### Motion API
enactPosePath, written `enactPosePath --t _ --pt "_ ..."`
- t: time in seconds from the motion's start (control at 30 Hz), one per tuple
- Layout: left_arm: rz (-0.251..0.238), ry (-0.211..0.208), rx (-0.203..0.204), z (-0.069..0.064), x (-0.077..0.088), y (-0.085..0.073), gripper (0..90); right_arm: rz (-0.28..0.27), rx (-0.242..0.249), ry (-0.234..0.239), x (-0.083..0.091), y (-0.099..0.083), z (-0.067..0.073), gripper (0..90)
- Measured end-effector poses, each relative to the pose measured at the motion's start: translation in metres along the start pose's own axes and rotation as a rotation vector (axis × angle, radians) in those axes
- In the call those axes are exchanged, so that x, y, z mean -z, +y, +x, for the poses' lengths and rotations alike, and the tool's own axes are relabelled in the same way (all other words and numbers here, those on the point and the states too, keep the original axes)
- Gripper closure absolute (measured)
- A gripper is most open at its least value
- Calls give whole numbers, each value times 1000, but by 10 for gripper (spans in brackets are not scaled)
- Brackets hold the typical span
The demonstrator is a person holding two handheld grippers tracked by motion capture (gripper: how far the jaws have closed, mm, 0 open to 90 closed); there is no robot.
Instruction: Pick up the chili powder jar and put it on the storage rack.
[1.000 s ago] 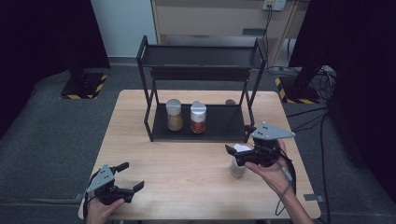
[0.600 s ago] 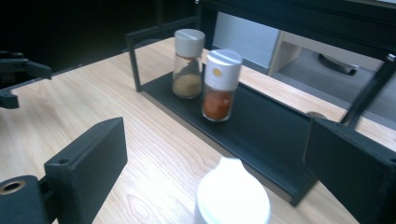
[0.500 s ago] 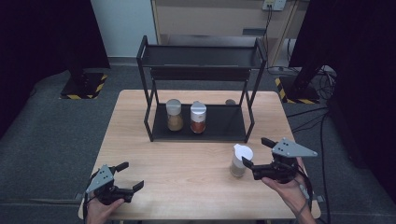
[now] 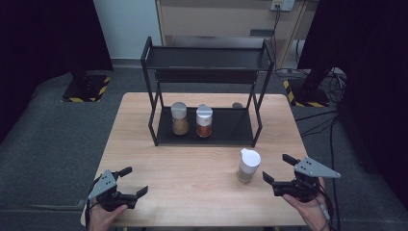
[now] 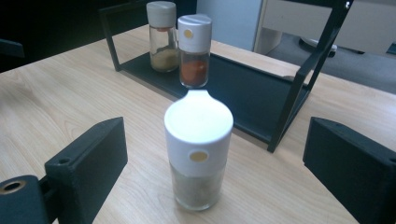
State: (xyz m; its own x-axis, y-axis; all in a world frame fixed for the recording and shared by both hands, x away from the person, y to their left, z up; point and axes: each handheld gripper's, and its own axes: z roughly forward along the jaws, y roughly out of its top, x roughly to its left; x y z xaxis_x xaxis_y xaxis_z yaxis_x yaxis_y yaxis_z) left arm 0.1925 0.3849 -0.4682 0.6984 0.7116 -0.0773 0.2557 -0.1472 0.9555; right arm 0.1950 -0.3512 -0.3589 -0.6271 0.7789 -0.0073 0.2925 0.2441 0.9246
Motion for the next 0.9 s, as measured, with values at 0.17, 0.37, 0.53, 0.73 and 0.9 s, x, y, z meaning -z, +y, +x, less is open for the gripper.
enactPosePath --t 0.17,0.37,0.53,0.73,0.9 --pt "1 1 -1 0 0 0 19 9 -9 -28 0 -14 0 71" --pt "1 0 0 0 0 0 18 10 -15 -32 1 -26 -3 71" --pt "2 -2 -1 0 0 0 18 15 -26 -35 2 -35 -6 71" --pt "3 2 -5 0 -1 0 19 12 -40 -27 1 -45 -8 71" --pt "7 -1 -7 -1 -1 1 19 11 -36 -24 -1 -51 -9 70"
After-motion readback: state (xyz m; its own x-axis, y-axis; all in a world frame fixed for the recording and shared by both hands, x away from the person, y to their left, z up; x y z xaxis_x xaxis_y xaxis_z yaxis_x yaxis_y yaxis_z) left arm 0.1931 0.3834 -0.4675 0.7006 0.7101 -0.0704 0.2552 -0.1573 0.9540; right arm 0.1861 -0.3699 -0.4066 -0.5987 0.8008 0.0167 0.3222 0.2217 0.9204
